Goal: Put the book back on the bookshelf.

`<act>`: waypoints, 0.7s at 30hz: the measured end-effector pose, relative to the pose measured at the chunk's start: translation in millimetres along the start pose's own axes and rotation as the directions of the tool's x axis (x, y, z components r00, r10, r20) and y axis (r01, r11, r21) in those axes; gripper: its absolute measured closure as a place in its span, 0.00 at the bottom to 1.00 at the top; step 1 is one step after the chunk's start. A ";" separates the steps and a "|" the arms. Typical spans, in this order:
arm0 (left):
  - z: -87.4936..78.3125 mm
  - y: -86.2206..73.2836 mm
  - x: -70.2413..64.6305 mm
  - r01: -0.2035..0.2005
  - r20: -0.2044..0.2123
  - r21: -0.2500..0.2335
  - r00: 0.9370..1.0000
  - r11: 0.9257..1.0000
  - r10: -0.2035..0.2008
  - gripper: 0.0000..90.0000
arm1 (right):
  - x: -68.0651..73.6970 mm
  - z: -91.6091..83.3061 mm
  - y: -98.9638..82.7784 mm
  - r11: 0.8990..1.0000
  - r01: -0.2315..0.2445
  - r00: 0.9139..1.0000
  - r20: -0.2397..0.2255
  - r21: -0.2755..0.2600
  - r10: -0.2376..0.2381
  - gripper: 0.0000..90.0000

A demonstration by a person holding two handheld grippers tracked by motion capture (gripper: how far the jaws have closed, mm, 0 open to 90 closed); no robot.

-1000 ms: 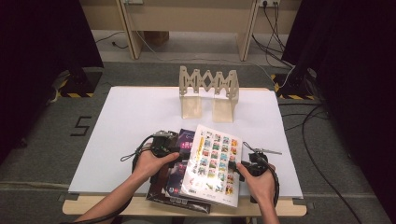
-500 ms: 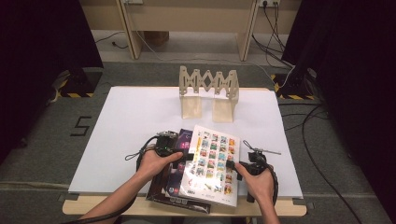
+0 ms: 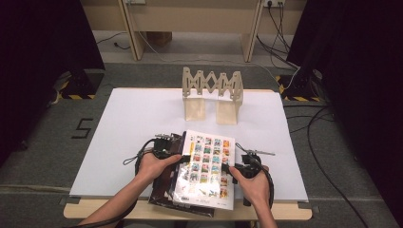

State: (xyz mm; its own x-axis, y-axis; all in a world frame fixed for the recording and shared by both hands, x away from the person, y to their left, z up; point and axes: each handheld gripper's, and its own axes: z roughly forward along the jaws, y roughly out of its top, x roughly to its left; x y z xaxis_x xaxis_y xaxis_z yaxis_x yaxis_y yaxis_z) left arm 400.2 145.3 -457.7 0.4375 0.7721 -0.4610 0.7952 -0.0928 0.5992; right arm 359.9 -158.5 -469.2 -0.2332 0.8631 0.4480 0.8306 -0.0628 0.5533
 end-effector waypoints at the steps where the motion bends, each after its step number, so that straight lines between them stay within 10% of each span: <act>1: -4.9 0.9 -1.4 0.014 0.003 -0.027 1.000 1.000 -0.014 0.65 | 2.8 0.3 -0.3 1.000 -0.005 1.000 0.005 0.002 0.005 0.43; 7: -12.4 1.3 -12.3 0.048 0.058 -0.082 0.997 0.996 -0.043 0.68 | 3.7 0.5 0.5 1.000 0.005 1.000 0.010 0.007 -0.005 0.43; 13: -2.1 -15.6 -16.4 0.074 0.099 0.007 0.992 0.997 -0.074 0.69 | 3.8 0.8 0.3 1.000 0.010 1.000 0.009 0.003 -0.010 0.43; 21: -2.5 -22.5 -12.3 0.045 0.146 -0.033 0.988 0.998 -0.040 0.86 | -5.5 2.9 13.8 0.998 0.049 0.998 -0.026 0.039 -0.048 0.47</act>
State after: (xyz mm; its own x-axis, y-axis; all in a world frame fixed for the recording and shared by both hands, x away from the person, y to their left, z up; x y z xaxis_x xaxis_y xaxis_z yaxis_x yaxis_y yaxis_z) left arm 375.9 139.5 -463.9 0.4621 0.6751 -0.5751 0.7999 -0.0372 0.5990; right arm 374.1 -162.6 -466.0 -0.2861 0.8519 0.4387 0.8372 -0.0004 0.5469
